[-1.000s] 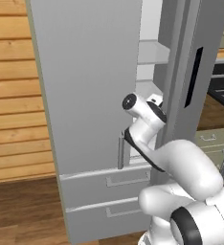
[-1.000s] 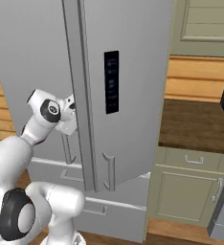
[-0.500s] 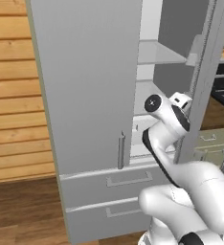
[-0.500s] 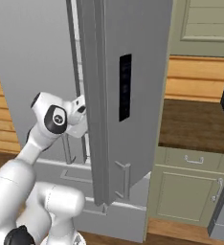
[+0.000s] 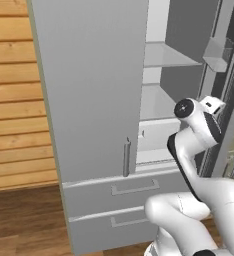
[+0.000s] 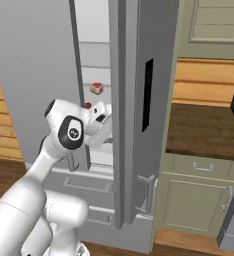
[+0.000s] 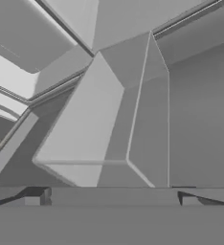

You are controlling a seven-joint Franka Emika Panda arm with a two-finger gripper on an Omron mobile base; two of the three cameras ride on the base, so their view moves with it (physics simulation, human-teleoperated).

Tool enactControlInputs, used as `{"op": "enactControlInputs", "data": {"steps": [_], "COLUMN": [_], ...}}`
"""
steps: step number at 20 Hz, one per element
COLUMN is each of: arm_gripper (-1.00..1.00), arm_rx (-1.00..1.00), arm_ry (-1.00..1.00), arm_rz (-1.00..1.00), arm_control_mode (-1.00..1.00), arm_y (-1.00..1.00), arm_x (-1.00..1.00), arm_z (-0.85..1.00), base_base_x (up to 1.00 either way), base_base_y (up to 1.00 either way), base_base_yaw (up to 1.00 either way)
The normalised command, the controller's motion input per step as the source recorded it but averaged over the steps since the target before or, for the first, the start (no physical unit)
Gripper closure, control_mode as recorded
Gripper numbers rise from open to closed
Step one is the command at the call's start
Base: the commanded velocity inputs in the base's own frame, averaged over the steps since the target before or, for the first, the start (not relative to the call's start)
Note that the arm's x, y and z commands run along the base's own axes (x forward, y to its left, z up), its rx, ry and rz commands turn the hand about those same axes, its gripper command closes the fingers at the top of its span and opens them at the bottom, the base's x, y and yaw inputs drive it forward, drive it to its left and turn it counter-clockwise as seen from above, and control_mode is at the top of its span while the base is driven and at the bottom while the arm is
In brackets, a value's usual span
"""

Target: Take the strawberry from the fridge and place it on top of the pancake, located on the dining counter.

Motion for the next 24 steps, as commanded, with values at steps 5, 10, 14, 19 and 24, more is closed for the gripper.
{"op": "enactControlInputs", "data": {"steps": [5,10,14,19,24], "arm_gripper": [-1.00,-1.00,-1.00,-1.00,-1.00], "arm_rx": [0.00,0.00,0.00,0.00,0.00], "arm_ry": [0.00,0.00,0.00,0.00,-0.05], "arm_rz": [-0.01,0.00,0.00,0.00,0.00], "arm_control_mode": [-1.00,-1.00,-1.00,-1.00,-1.00], "arm_y": [-0.63,-0.70,-0.66,-0.64,0.01], "arm_x": [-0.12,-0.03,-0.01,0.00,-0.40], "arm_z": [0.05,0.02,0.00,0.00,0.00], "base_base_x": [0.00,0.00,0.00,0.00,0.00], "base_base_y": [0.00,0.00,0.00,0.00,0.00], "base_base_yaw": [0.00,0.00,0.00,0.00,0.00]}}
